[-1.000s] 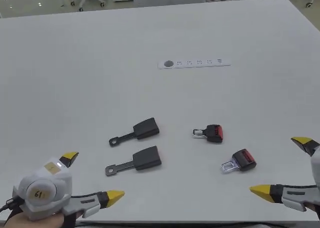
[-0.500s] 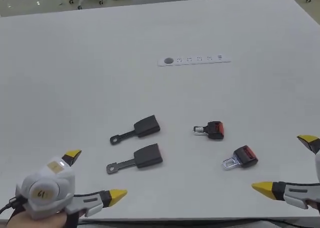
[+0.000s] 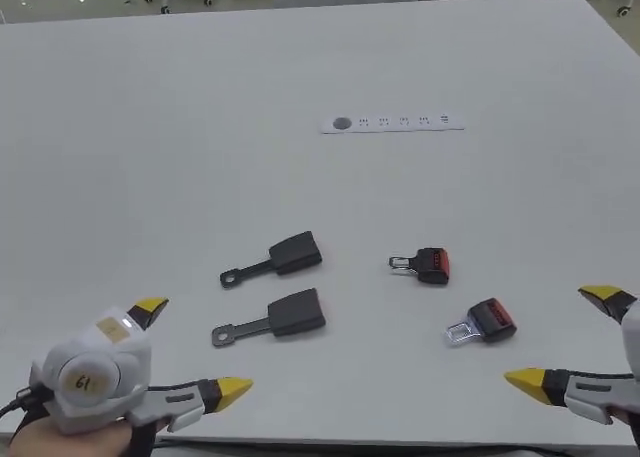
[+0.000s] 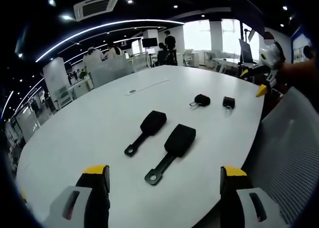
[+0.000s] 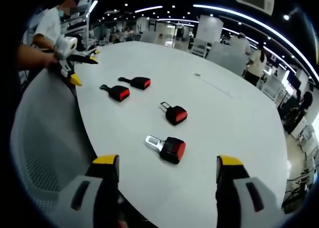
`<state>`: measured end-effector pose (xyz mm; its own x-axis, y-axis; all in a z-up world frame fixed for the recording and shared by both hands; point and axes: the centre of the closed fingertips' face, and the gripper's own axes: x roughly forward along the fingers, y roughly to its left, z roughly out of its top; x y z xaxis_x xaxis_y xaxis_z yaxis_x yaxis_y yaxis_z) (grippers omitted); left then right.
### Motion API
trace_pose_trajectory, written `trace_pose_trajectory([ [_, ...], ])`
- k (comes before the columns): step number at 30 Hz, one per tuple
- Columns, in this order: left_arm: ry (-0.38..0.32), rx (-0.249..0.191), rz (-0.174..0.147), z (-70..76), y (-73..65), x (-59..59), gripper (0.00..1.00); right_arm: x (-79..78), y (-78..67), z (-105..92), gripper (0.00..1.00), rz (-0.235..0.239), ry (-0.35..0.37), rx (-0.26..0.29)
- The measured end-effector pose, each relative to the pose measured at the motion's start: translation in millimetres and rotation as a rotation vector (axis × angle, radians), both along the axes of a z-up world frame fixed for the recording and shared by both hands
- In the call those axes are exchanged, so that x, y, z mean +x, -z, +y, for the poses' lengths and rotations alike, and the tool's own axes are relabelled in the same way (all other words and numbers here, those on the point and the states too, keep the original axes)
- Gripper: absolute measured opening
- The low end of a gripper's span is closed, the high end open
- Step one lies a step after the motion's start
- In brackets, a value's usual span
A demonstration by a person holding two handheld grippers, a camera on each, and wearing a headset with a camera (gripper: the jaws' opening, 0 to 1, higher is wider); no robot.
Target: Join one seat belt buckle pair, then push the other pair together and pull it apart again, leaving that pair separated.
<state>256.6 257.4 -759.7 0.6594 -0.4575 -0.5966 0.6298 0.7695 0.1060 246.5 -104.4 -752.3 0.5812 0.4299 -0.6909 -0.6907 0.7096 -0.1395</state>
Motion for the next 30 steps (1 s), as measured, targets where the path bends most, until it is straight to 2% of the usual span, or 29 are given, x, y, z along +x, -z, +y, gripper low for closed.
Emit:
trace_pose_trajectory([
  [6, 0.051, 0.027, -0.001, -5.8, 0.2, -1.8, 0.92, 0.7, 1.8, 3.5, 0.72, 0.027, -0.034, 0.007],
  [8, 0.091, 0.06, 0.016, -8.8, 4.5, -4.9, 0.91, 2.3, 5.8, 5.6, 0.72, 0.035, -0.06, -0.003],
  [10, 0.131, 0.115, 0.022, -8.9, 8.1, -6.2, 0.88, 4.6, 10.4, 5.1, 0.72, 0.04, -0.081, -0.031],
  [11, 0.138, 0.116, 0.026, -9.5, 8.5, -5.9, 0.88, 5.6, 11.7, 4.7, 0.72, 0.039, -0.088, -0.044],
  [16, 0.118, 0.125, 0.04, -1.0, 7.1, 7.5, 0.86, 10.9, 15.7, 4.3, 0.71, 0.033, -0.134, -0.087],
  [19, 0.152, 0.161, 0.044, -4.4, 7.2, 14.8, 0.86, 9.1, 25.8, 2.1, 0.71, 0.042, -0.216, -0.156],
  [21, 0.167, 0.165, 0.047, -7.7, 7.9, 18.7, 0.85, 8.5, 30.1, 1.7, 0.69, 0.054, -0.24, -0.164],
  [24, 0.195, 0.187, 0.088, -11.3, 18.1, 22.2, 0.82, 10.8, 32.1, 1.2, 0.64, 0.061, -0.277, -0.162],
  [28, 0.231, 0.192, 0.113, -23.6, 28.4, 26.9, 0.76, 18.1, 32.0, -0.4, 0.57, 0.042, -0.354, -0.21],
  [30, 0.262, 0.198, 0.134, -31.4, 34.9, 26.8, 0.71, 19.5, 33.1, 1.2, 0.52, 0.051, -0.392, -0.216],
])
